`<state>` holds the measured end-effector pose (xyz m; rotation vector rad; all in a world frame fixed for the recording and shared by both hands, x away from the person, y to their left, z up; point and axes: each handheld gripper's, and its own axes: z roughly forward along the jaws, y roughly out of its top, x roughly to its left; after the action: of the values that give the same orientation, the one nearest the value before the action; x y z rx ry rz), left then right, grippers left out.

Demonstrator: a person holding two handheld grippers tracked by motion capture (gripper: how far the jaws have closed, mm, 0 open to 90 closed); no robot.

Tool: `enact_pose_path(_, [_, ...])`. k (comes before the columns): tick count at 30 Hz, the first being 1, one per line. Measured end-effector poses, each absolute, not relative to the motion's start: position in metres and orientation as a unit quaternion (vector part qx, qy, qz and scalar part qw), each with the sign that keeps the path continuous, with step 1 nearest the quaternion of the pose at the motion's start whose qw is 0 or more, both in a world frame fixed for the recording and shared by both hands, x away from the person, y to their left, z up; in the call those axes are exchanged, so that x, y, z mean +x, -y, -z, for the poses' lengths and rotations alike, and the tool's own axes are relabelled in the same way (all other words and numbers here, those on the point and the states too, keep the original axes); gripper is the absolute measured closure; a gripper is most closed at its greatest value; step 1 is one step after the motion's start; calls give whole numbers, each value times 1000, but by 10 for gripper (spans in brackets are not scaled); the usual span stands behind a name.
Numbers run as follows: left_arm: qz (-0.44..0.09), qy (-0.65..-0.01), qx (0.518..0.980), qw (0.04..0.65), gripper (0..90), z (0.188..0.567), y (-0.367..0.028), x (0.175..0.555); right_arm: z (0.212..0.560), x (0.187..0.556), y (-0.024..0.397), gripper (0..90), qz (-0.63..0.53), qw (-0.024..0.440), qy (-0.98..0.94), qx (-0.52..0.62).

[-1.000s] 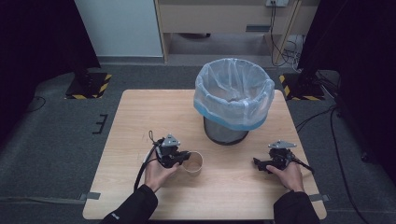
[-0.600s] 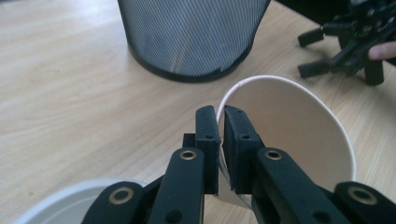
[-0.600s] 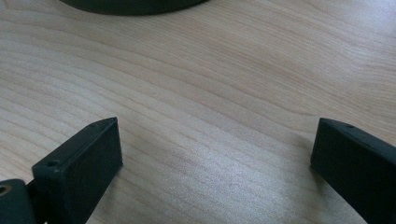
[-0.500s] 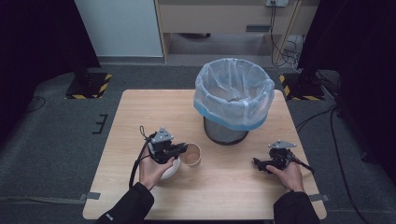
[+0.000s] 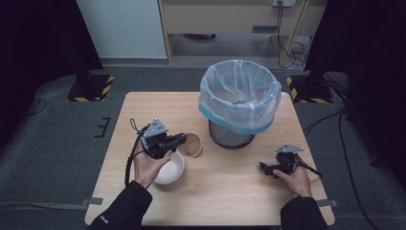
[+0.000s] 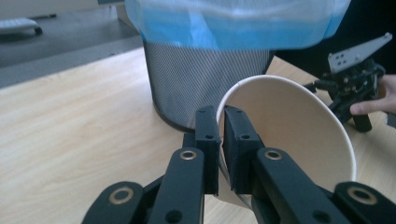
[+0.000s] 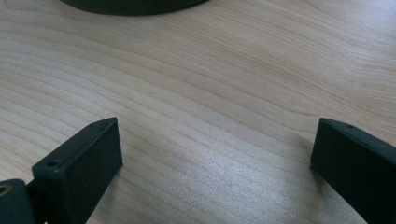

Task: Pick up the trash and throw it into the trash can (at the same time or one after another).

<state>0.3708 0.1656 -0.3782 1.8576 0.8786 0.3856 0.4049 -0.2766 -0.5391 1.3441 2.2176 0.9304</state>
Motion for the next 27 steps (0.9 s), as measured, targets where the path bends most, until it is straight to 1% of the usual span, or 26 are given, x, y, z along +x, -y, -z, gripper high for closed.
enact_pose_path(5, [-175,-358,759,515,846,357,-167,371,539,405,277,22,-331,192,-790,479])
enact_pose_path(7, [-177,-357,758,516,846,354,-167,371,539,405,276,22,-332,192,-789,479])
enact_pose_path(17, [-207,-344,735,547,846,310,-166,377,539,405,277,22,-331,192,-790,479])
enact_pose_path(27, [-224,-336,716,569,846,280,-161,384,539,405,276,22,-332,192,-789,480])
